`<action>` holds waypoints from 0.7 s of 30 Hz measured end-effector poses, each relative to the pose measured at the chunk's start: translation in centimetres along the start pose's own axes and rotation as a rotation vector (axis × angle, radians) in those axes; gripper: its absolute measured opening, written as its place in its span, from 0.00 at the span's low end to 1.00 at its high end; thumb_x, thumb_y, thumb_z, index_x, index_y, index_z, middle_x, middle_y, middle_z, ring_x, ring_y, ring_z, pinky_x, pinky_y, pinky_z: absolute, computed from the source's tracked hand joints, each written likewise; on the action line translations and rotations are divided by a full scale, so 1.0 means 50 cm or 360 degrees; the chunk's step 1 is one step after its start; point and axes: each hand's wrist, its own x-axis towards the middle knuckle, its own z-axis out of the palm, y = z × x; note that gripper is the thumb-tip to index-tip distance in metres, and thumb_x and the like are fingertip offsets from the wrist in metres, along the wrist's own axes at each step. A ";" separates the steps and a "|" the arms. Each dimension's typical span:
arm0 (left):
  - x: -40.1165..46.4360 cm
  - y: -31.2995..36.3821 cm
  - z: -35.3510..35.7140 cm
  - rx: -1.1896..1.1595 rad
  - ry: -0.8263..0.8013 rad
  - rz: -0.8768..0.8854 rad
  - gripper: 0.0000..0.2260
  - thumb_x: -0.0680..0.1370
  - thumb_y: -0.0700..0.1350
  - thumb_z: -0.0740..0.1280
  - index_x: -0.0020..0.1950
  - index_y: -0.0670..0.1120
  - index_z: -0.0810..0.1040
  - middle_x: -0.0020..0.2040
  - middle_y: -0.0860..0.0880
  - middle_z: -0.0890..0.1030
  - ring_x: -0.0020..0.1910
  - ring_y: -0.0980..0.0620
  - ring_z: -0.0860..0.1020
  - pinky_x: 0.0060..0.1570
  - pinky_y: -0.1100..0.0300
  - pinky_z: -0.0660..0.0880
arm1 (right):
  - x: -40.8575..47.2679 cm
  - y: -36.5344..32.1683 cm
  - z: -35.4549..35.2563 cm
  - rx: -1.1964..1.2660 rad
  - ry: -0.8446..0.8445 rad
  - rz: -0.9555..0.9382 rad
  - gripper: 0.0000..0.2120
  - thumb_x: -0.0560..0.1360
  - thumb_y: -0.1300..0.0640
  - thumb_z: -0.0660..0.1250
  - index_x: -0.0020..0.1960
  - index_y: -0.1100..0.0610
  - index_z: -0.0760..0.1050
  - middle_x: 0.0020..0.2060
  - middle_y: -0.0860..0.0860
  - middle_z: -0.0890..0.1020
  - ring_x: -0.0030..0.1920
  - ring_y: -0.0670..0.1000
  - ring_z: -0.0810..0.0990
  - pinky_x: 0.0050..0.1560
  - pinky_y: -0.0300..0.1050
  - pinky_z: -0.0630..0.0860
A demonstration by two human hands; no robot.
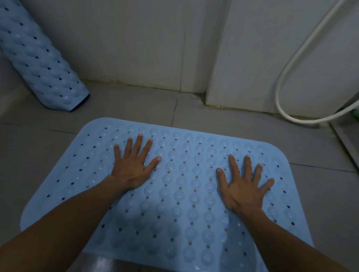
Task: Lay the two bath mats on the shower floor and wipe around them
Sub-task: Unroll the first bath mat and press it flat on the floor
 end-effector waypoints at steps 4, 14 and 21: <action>0.003 0.006 -0.003 0.0030 -0.0031 -0.0031 0.33 0.74 0.71 0.37 0.76 0.61 0.33 0.77 0.55 0.31 0.77 0.48 0.35 0.72 0.39 0.34 | 0.021 0.003 -0.001 0.0031 0.0000 -0.0040 0.34 0.74 0.27 0.33 0.77 0.36 0.34 0.79 0.48 0.36 0.77 0.60 0.33 0.69 0.73 0.33; -0.002 0.053 -0.056 0.0315 -0.0331 -0.0206 0.34 0.76 0.70 0.37 0.77 0.56 0.31 0.77 0.50 0.31 0.78 0.45 0.38 0.72 0.36 0.38 | 0.025 0.003 -0.015 0.0069 -0.0048 -0.0101 0.34 0.75 0.29 0.35 0.78 0.39 0.37 0.79 0.51 0.37 0.77 0.64 0.33 0.67 0.75 0.32; -0.027 0.081 -0.092 0.0093 -0.0535 -0.0262 0.34 0.79 0.67 0.41 0.78 0.52 0.36 0.78 0.47 0.34 0.78 0.42 0.39 0.74 0.38 0.39 | 0.030 0.001 -0.038 -0.0001 -0.0256 -0.0104 0.35 0.75 0.27 0.35 0.77 0.39 0.33 0.78 0.51 0.33 0.76 0.64 0.32 0.68 0.75 0.31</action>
